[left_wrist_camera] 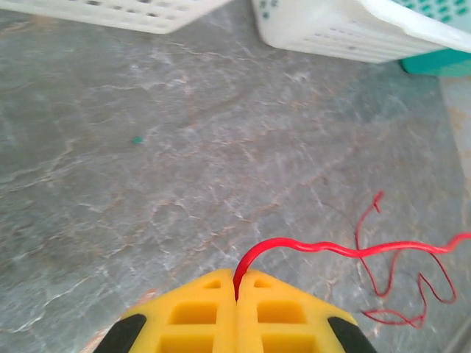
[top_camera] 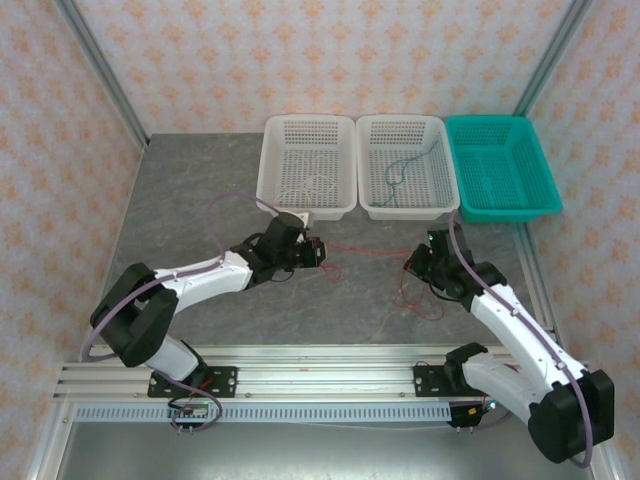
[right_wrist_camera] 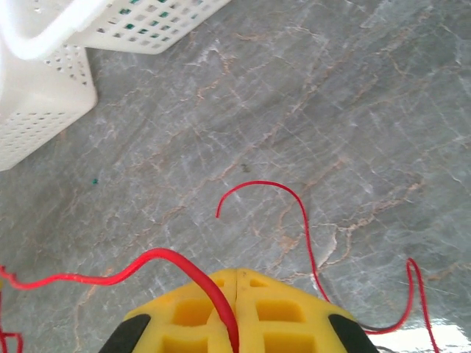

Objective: Untangle the cables

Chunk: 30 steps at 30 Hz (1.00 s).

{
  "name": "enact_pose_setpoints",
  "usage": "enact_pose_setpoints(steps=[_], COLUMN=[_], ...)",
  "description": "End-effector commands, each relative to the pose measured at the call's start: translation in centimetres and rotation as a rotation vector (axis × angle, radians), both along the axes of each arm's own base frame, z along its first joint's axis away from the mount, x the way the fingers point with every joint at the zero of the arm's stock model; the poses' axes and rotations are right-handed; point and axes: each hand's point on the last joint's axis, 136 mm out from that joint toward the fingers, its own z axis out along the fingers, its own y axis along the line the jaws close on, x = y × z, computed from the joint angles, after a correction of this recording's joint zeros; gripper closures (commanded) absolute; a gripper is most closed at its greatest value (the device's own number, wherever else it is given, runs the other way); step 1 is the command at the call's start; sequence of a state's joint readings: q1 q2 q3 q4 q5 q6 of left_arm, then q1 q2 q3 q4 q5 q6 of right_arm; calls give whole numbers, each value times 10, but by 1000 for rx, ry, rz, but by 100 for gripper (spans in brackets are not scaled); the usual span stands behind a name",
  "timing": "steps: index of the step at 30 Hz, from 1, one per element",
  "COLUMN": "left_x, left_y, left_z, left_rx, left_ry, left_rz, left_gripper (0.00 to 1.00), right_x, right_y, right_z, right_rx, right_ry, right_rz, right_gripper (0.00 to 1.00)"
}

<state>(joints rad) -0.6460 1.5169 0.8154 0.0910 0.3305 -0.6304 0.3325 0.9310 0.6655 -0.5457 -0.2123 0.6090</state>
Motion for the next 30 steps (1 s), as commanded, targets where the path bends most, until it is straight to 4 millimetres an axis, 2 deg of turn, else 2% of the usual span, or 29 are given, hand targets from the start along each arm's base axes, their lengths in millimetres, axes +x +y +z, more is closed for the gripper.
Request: enact_pose_setpoints(steps=[1,2,3,6,8,11,13,16,19,21,24,26,30], left_x=[-6,-8,-11,-13,-14,-17,-17,-10,-3,-2,-5,-11,-34], left_y=[4,0,-5,-5,-7,-22,-34,-45,-59,-64,-59,-51,-34], left_z=[-5,-2,1,6,14,33,43,45,54,68,101,126,169], left_rx=[39,37,37,52,29,-79,-159,-203,-244,-280,-324,-327,-293], left_ry=[-51,-65,-72,-87,-107,-145,-151,-147,-164,-197,-281,-342,-453], left_rz=[-102,-140,-177,-190,-201,-245,-268,-229,-227,-229,-226,-223,-261], left_gripper=[100,97,89,54,42,34,33,28,21,16,10,1,0], right_x=[-1,2,4,11,14,16,17,19,21,23,28,35,55], right_y=[-15,-11,-7,8,17,26,29,32,33,32,21,6,-33], right_z=[5,11,16,34,46,60,66,76,93,110,143,169,215], right_rx=[-40,-21,-6,59,109,172,197,227,246,245,194,131,-2], right_ry=[12,-3,-12,-43,-65,-85,-95,-114,-150,-186,-273,-353,-495], right_rz=[-59,-44,-31,17,43,48,45,43,44,46,25,-21,-184], right_gripper=[100,100,100,100,100,100,100,100,100,100,100,100,100])
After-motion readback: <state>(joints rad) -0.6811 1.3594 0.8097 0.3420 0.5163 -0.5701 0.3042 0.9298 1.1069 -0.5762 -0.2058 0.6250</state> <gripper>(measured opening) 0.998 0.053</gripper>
